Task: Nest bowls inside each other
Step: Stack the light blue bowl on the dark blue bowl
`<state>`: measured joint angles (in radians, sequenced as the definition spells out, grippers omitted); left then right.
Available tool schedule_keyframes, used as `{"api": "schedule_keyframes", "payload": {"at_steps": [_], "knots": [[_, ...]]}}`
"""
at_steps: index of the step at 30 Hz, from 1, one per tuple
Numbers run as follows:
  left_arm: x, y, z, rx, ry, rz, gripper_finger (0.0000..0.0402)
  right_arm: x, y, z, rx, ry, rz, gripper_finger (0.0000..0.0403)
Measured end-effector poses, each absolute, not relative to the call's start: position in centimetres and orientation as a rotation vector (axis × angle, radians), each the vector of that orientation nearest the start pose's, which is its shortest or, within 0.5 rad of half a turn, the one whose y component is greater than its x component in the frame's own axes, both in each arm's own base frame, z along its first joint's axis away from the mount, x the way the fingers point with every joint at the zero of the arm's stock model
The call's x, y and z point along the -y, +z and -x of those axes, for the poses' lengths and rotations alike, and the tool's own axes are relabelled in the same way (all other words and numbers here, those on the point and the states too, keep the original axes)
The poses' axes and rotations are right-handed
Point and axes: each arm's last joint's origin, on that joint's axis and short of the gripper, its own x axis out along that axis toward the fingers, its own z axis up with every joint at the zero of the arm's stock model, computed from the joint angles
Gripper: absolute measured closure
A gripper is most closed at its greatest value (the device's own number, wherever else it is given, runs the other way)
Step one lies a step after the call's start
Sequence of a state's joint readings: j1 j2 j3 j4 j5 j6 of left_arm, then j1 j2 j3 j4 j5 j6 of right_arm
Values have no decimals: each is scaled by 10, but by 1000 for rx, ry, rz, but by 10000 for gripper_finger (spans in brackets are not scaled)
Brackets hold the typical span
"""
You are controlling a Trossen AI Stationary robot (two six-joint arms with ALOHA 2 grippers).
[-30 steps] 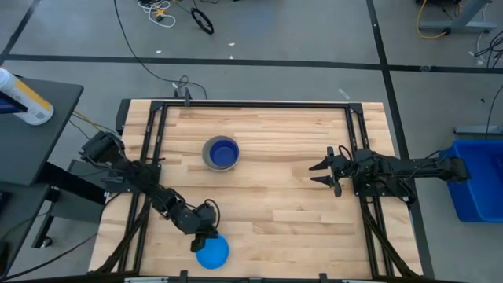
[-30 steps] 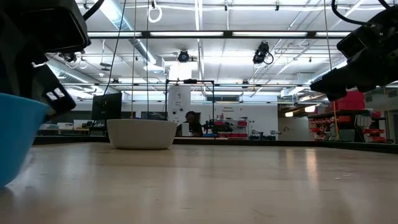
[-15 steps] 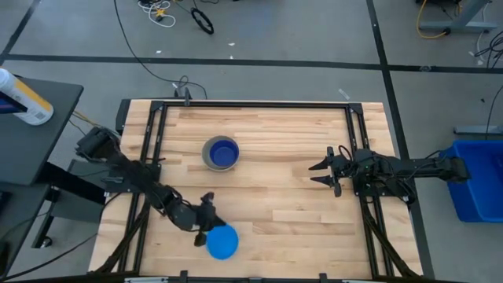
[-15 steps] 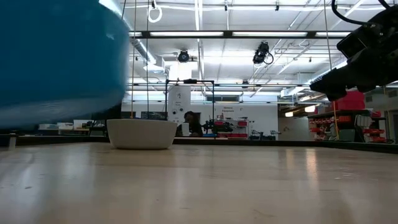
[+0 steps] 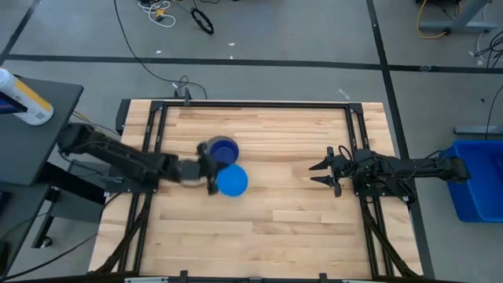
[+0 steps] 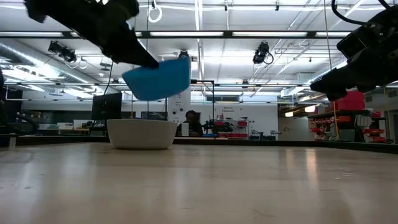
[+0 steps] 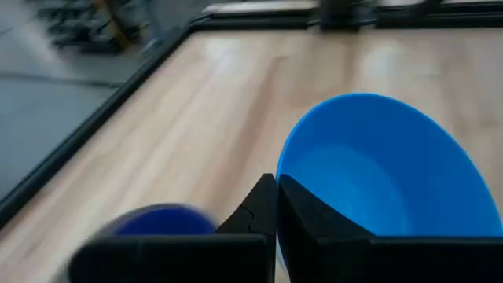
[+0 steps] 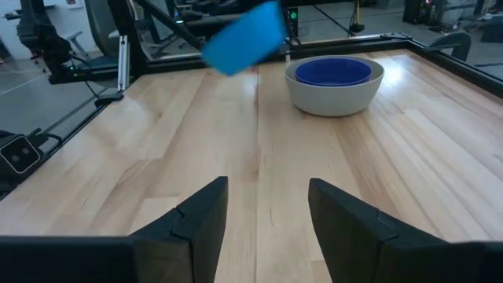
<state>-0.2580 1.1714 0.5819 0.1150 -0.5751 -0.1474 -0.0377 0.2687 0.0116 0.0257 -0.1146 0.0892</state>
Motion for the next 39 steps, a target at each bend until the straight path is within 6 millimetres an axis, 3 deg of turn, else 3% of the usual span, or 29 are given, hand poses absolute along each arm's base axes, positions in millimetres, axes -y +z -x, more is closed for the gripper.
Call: {"api": "schedule_keyframes", "payload": {"at_steps": [8,13,17,28,39], "knots": [[-27,227,-218,-483,515,9,397,1,147,-112,-234,66,-106,208],[-56,228,-210,-499,548,62,397,1,147,-112,-234,66,-106,211],[-73,217,-210,-566,576,100,397,1,147,-112,-234,68,-106,215],[-84,189,-215,-717,609,172,397,1,147,-112,-234,68,-107,212],[-84,186,-212,-753,634,202,390,1,147,-112,-235,68,-107,214]]}}
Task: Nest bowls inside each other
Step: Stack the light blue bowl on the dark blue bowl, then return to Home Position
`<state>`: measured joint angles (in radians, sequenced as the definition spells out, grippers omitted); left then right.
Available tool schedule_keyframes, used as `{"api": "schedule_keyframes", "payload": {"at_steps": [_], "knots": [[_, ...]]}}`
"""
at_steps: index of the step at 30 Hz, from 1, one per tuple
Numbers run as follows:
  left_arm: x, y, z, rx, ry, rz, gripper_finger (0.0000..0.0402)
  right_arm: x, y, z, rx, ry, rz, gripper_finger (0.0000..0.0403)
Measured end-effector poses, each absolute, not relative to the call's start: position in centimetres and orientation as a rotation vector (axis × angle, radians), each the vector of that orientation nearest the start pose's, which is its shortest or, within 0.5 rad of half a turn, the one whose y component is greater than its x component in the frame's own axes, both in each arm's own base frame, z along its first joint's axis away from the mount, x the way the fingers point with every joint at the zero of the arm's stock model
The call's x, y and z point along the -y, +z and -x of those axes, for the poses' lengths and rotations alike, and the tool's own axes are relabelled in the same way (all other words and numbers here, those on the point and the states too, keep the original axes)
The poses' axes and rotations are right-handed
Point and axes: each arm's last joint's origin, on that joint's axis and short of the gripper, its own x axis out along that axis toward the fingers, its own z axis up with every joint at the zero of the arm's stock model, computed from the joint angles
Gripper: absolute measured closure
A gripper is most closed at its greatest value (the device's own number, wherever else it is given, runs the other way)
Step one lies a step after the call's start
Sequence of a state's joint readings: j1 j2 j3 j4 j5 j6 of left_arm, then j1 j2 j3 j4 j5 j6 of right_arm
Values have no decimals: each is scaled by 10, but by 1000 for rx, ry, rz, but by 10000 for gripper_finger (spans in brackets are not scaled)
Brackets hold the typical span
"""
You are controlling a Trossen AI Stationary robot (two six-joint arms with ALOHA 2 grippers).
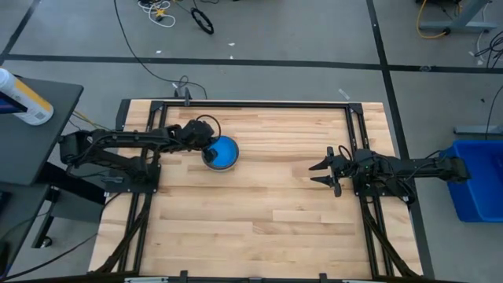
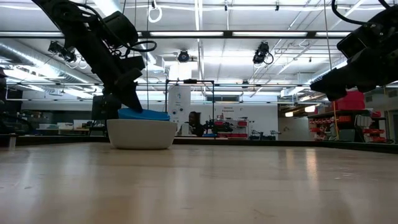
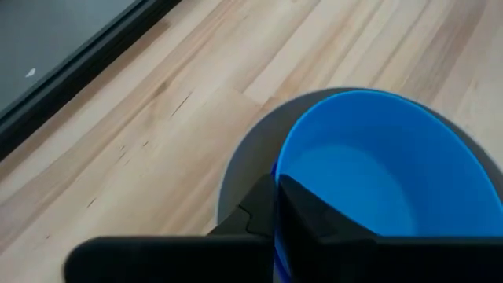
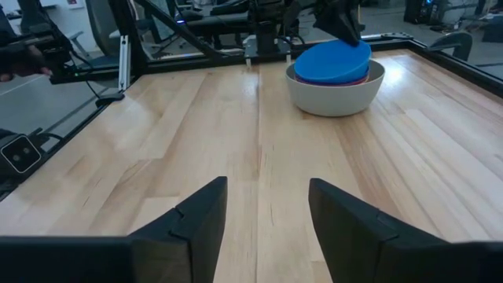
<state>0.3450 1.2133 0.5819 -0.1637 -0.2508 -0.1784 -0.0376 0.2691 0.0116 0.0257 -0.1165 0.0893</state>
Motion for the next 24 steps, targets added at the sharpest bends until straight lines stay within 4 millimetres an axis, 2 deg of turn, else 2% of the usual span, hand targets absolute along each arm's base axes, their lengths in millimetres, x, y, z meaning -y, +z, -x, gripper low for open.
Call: {"api": "schedule_keyframes", "payload": {"at_steps": [9,15,19,24], "knots": [[-84,187,-212,-742,652,207,267,1,147,-112,-234,68,-107,216],[-88,193,-216,-660,730,155,186,1,147,-112,-234,68,-107,209],[-90,201,-220,-594,722,68,157,1,147,-112,-234,68,-107,208],[-87,222,-213,-494,696,35,147,1,147,-112,-234,68,-107,214]]}}
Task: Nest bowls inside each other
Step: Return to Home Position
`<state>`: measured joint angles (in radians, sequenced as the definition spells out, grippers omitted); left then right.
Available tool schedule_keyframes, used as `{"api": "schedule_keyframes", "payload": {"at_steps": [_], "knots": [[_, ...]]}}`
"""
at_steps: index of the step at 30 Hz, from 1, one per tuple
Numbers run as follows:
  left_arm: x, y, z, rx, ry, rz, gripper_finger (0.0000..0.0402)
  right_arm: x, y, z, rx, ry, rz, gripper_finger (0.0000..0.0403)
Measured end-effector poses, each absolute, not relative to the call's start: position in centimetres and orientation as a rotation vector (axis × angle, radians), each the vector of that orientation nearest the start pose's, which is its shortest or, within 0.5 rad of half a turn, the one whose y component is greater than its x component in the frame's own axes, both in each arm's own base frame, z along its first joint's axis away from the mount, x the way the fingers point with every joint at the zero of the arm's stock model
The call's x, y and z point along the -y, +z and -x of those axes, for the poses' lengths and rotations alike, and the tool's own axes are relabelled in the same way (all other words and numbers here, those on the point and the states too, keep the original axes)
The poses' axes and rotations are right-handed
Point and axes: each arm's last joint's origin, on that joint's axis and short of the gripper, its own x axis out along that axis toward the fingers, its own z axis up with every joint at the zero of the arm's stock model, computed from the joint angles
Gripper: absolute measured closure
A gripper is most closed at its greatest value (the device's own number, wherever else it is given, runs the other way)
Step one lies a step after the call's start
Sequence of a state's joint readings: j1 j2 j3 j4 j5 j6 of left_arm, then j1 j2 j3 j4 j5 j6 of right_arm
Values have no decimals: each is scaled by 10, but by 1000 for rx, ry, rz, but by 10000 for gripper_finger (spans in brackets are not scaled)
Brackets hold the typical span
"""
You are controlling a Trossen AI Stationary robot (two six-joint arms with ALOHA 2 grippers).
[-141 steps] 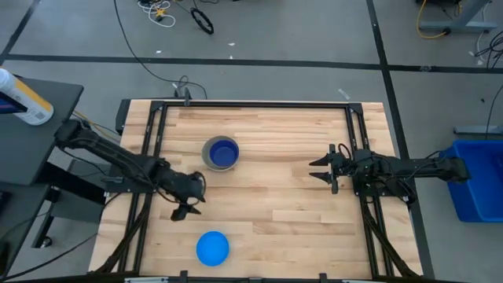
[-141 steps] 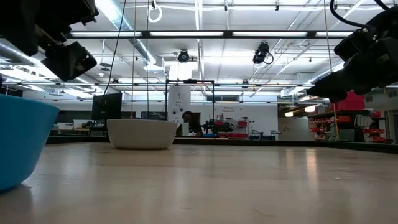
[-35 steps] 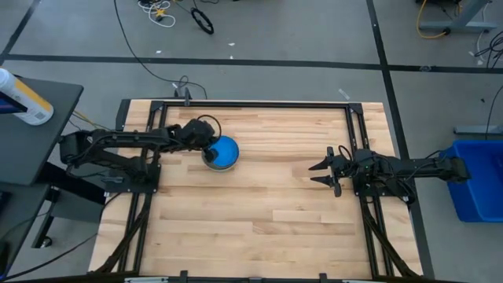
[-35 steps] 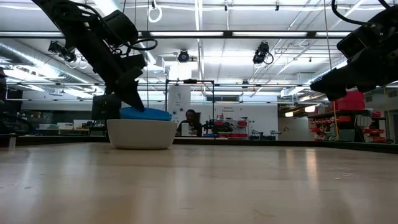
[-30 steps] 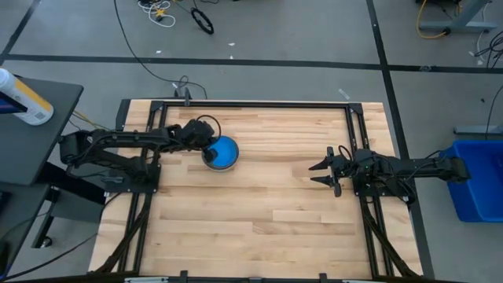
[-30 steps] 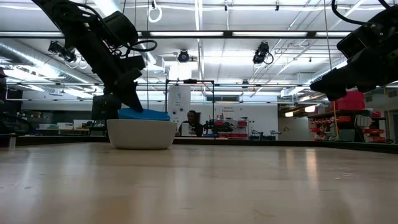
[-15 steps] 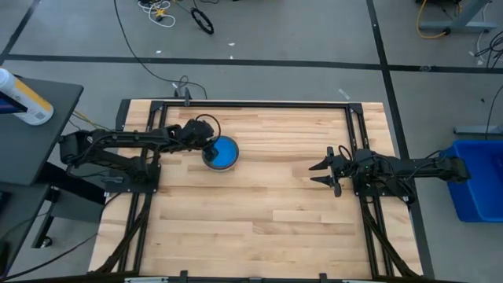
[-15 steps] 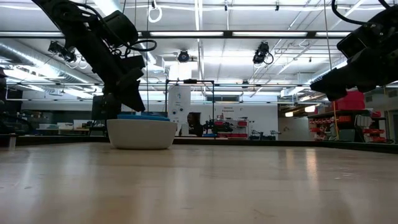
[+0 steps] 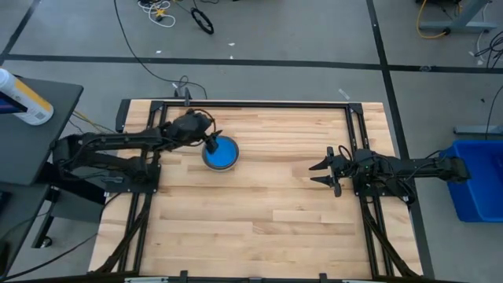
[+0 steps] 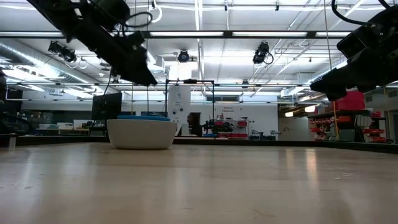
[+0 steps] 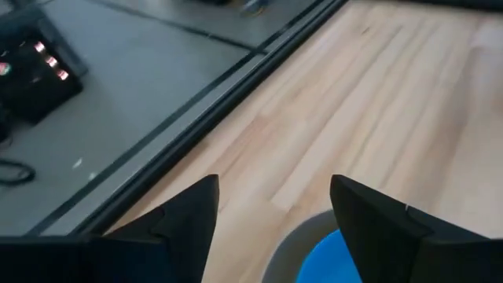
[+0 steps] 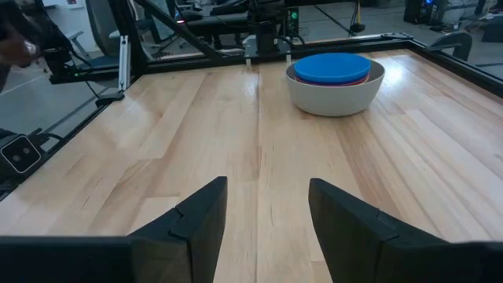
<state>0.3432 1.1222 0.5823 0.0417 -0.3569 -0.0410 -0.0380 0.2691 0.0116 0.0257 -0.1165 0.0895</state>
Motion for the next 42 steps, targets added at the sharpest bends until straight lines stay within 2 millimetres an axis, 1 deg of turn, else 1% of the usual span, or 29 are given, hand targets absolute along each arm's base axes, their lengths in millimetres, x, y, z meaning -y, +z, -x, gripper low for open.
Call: {"api": "schedule_keyframes", "payload": {"at_steps": [3,6,8,11,13,15,17,20,24,28,30,33,35,38,42], "knots": [[-79,239,-202,-423,637,54,147,1,147,-112,-234,68,-107,215],[-62,261,-185,-325,524,45,146,1,147,-112,-234,68,-107,215],[-46,270,-173,-238,386,21,146,1,147,-112,-234,68,-107,213],[-21,271,-152,-95,130,-12,146,1,147,-112,-234,68,-107,209],[-9,264,-138,-35,-20,-22,146,1,147,-112,-235,68,-107,207],[1,252,-126,11,-106,-17,146,1,147,-112,-234,68,-107,206],[6,240,-118,45,-119,49,146,1,147,-112,-234,68,-107,206],[8,220,-108,60,-86,152,146,1,147,-112,-235,68,-107,209],[11,191,-103,29,-109,163,146,1,147,-112,-234,68,-107,213],[13,172,-101,-14,-165,156,146,0,148,-112,-231,100,-110,215],[15,168,-100,-16,-218,157,146,-2,150,-112,-208,170,-103,214],[16,170,-97,13,-269,137,146,-6,159,-112,-113,324,-68,211],[16,172,-96,14,-273,118,146,-8,166,-110,-42,394,-42,210],[16,173,-94,14,-272,114,146,-8,169,-108,-4,409,-24,212],[16,173,-95,6,-275,118,146,-7,166,-102,-23,394,-26,216]]}}
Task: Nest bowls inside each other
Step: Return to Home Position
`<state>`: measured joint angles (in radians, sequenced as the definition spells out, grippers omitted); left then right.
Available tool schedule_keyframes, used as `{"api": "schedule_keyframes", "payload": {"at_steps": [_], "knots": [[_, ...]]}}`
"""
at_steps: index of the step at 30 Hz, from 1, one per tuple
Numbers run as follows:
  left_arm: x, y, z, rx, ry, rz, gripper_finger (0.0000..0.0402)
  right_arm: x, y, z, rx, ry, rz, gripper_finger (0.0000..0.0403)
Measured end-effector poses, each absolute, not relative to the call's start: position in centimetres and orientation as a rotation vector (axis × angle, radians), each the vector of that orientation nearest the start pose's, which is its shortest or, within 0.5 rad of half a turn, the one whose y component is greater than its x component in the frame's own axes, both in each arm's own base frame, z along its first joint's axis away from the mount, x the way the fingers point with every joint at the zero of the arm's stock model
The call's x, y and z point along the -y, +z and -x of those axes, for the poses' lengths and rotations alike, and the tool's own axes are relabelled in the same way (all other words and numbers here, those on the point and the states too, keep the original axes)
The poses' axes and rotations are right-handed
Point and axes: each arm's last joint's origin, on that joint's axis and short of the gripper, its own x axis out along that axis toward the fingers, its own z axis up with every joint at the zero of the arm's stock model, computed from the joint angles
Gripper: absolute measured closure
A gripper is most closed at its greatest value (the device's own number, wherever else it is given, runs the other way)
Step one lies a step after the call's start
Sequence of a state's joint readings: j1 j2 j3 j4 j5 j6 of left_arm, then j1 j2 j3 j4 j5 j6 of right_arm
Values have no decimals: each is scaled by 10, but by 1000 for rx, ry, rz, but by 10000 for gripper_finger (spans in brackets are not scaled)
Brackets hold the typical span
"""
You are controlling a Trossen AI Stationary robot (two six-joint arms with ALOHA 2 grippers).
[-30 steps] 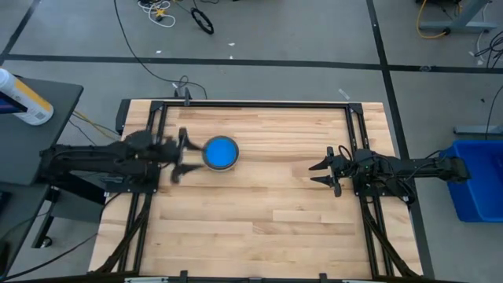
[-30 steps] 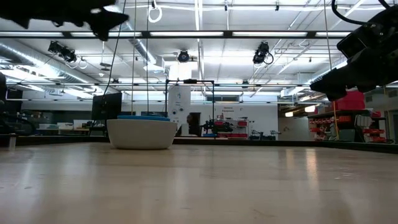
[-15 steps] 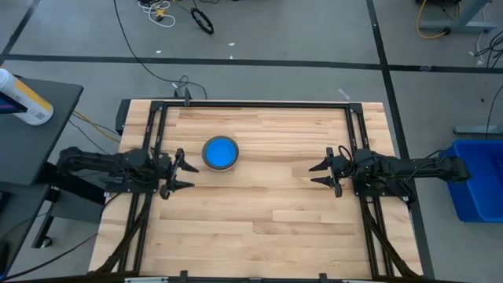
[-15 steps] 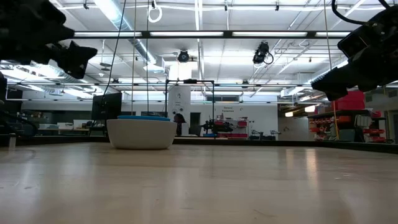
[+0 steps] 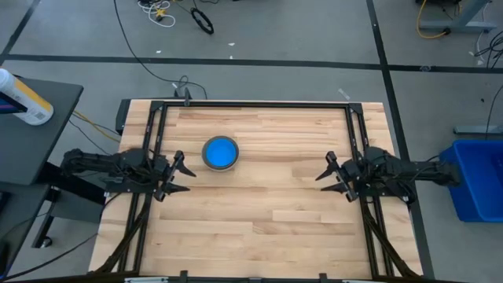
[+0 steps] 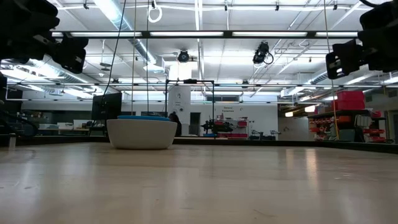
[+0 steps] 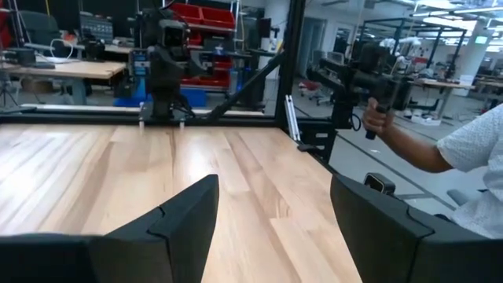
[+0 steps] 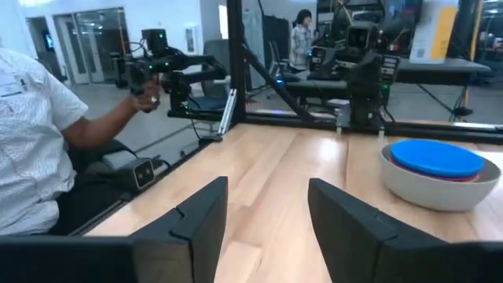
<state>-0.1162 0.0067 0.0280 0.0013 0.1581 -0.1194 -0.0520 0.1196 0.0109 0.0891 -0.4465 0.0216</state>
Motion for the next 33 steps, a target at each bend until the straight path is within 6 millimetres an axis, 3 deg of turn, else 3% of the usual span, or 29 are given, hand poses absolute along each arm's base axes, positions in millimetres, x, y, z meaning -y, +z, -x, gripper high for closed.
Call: {"api": "schedule_keyframes", "payload": {"at_steps": [4,11,33], "knots": [[16,173,-95,6,-275,118,146,-5,173,-96,-7,337,-36,216],[16,170,-96,-23,-274,124,146,2,172,-92,-109,83,-48,208],[13,164,-103,-89,-149,115,146,2,172,-92,-113,83,-32,211]]}}
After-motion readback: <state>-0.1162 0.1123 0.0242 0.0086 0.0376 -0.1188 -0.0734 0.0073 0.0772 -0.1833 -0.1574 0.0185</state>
